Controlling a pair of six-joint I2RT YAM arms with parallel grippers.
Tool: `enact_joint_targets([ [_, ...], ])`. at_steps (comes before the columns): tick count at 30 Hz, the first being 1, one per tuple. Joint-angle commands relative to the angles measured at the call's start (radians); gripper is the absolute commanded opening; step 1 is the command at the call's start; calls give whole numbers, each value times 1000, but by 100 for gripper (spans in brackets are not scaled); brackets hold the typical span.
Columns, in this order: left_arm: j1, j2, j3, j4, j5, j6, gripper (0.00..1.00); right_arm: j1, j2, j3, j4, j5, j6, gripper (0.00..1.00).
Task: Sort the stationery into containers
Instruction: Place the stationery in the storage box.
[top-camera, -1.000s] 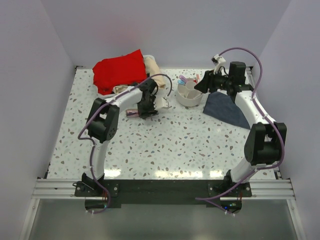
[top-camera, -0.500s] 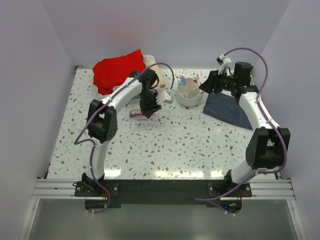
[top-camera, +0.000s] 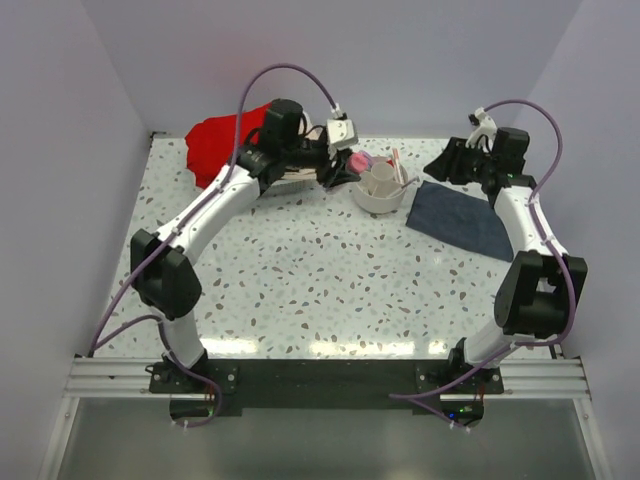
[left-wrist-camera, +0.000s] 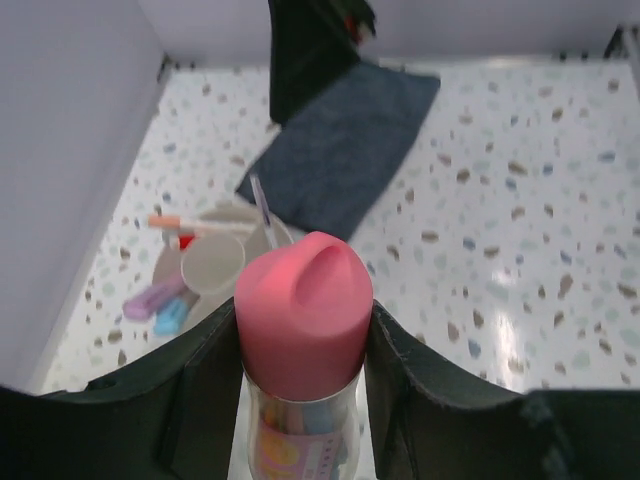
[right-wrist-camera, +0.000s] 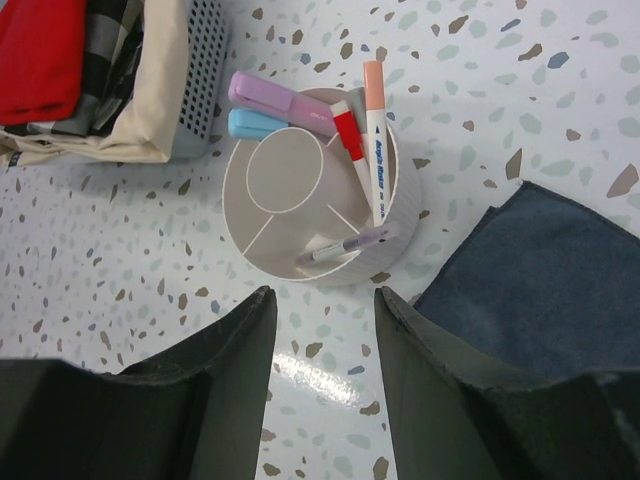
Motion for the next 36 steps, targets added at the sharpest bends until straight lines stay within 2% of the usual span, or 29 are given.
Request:
enact_joint_targets([
  [1,22,73,-120,929,246,-529,0,2,-3,32,17,15,22,47],
  [2,27,95,-202,1313,230,-638,0,1,-6,28,20,18,23,48],
  [5,27,232,-75,1364,185,-733,0,2,-17,9,27,28,25,47],
  [12,19,509,183,1369,98,-756,0,1,-40,-14,17,44,14,47],
  [17,16,608,315,1348,43,-735,0,-1,-32,12,-36,50,-24,47],
  [27,13,712,346,1346,20,-722,0,-5,-17,29,-64,57,-40,47],
  [31,12,759,415,1310,9,-713,0,-8,2,72,-90,53,-70,47],
  [36,16,775,395,1312,32,-713,0,-21,14,101,-98,56,-67,47],
])
